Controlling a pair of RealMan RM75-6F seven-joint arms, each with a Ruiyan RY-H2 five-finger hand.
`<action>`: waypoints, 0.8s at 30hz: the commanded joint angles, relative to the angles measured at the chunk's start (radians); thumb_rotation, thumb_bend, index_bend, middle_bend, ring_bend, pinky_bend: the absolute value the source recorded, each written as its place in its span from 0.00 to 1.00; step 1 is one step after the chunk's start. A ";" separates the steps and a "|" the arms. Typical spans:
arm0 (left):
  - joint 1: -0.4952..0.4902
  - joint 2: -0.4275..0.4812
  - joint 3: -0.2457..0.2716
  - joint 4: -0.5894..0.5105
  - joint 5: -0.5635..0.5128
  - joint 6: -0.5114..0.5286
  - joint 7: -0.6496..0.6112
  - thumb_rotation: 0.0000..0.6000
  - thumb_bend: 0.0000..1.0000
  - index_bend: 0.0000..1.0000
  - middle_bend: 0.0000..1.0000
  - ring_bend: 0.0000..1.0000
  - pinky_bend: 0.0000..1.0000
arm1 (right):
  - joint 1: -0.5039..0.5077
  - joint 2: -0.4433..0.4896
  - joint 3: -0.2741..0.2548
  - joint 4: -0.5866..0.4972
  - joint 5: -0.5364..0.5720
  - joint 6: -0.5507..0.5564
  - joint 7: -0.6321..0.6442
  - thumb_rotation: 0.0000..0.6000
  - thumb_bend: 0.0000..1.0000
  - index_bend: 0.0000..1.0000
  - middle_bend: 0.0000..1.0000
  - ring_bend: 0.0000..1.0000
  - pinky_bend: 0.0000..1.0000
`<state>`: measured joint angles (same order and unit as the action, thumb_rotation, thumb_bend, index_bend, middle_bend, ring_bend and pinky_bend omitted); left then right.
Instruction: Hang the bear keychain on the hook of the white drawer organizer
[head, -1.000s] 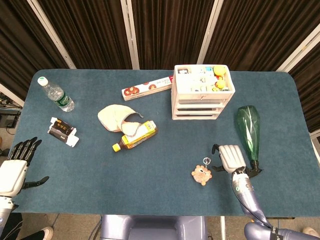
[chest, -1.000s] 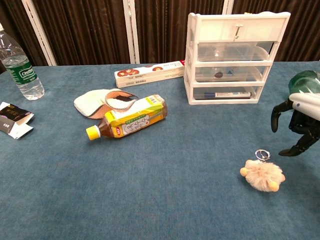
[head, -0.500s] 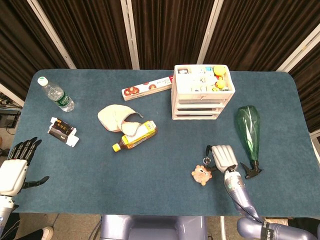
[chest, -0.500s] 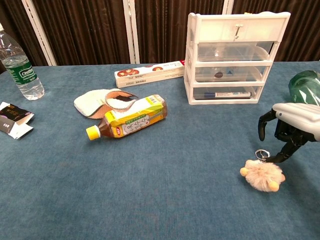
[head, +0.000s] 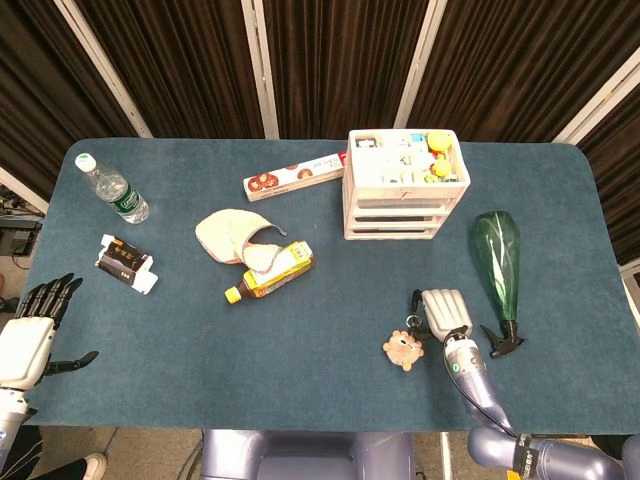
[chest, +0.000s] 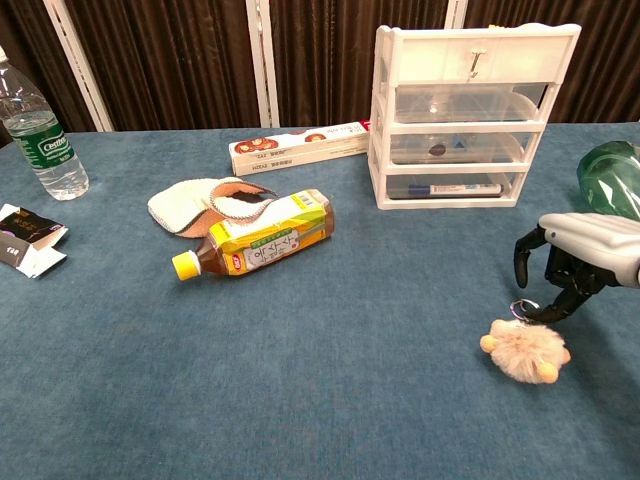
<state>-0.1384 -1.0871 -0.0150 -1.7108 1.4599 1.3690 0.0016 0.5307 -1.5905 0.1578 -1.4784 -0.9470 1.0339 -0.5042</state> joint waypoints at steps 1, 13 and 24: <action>-0.001 0.001 0.000 -0.002 -0.003 -0.003 -0.001 1.00 0.00 0.00 0.00 0.00 0.00 | 0.000 0.002 -0.006 -0.005 0.005 0.003 -0.009 1.00 0.19 0.49 1.00 1.00 0.94; -0.002 0.003 -0.003 -0.006 -0.011 -0.006 -0.004 1.00 0.00 0.00 0.00 0.00 0.00 | 0.004 0.000 -0.016 -0.014 0.043 0.008 -0.029 1.00 0.21 0.51 1.00 1.00 0.94; -0.004 0.005 -0.004 -0.008 -0.016 -0.010 -0.007 1.00 0.00 0.00 0.00 0.00 0.00 | 0.013 -0.011 -0.025 -0.002 0.075 0.000 -0.043 1.00 0.21 0.52 1.00 1.00 0.94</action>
<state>-0.1419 -1.0826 -0.0189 -1.7190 1.4441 1.3588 -0.0056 0.5424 -1.6003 0.1333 -1.4822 -0.8736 1.0348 -0.5462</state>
